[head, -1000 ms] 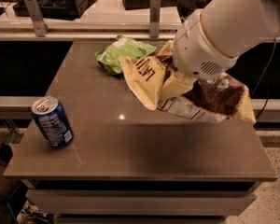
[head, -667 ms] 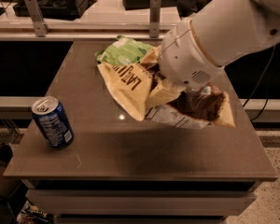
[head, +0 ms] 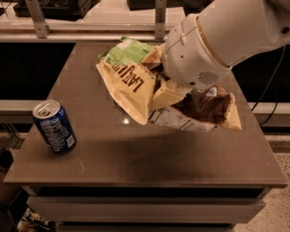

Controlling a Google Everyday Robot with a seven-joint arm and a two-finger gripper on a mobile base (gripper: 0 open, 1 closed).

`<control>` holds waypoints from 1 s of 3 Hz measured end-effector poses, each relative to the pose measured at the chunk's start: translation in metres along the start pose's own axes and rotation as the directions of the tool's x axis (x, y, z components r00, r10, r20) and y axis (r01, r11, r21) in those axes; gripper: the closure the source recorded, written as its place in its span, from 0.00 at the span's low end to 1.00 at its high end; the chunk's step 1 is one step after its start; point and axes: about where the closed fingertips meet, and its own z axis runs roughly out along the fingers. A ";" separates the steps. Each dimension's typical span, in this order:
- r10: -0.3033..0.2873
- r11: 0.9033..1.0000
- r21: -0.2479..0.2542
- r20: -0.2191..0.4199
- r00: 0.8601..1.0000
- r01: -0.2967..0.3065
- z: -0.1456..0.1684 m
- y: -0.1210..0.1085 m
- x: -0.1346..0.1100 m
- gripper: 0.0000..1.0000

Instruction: Move brown chip bag near pepsi can

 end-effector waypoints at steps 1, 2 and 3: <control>-0.006 1.000 0.004 -0.002 1.000 0.006 -0.002 0.001 -0.003 0.36; -0.014 1.000 0.010 -0.003 1.000 0.015 -0.005 0.001 -0.008 0.12; -0.022 1.000 0.016 -0.005 1.000 0.022 -0.007 0.002 -0.012 0.00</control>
Offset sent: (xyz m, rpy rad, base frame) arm -0.0015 0.0011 0.0020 -0.0012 -0.0048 0.0016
